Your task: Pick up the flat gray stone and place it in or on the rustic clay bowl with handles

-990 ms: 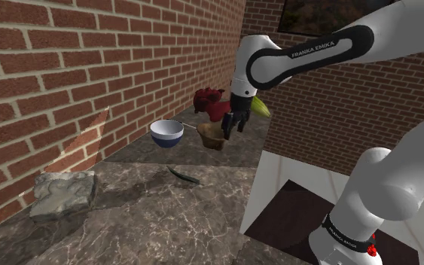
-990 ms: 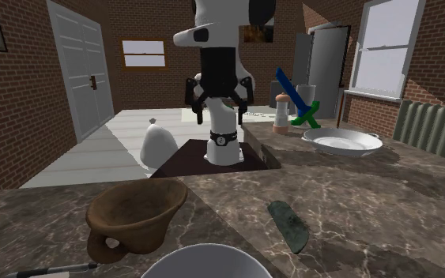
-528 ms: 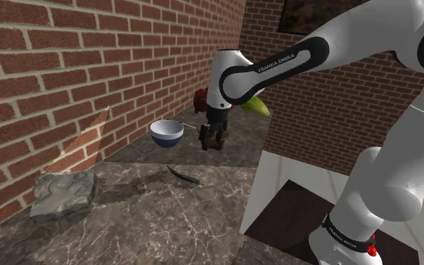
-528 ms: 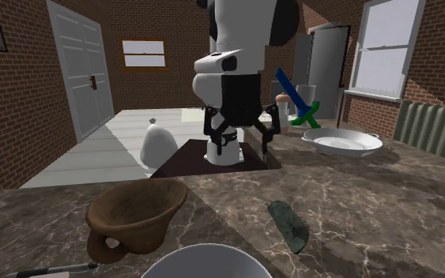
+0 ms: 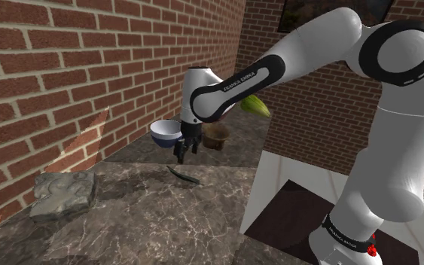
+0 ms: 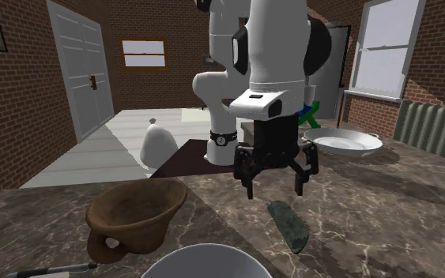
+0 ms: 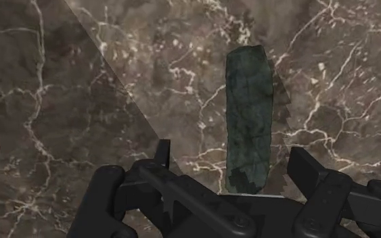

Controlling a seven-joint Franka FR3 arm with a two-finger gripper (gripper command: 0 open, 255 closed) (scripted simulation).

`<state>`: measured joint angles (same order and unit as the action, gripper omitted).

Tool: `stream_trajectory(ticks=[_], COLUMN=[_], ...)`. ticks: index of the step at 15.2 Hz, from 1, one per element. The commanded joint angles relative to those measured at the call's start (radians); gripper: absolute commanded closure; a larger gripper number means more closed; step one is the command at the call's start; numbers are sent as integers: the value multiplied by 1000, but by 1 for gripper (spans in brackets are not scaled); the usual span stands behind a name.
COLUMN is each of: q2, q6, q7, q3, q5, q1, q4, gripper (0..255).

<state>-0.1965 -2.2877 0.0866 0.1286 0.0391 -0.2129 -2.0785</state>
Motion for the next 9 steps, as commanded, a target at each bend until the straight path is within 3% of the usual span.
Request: stream_trajectory(ticks=[1,9], q2=[-69,-140], q6=[-16,-103], q7=[2,8], q3=[10,8], q5=[-9,-18], q1=[-15,-23], q4=[53,37], gripper=[0,0])
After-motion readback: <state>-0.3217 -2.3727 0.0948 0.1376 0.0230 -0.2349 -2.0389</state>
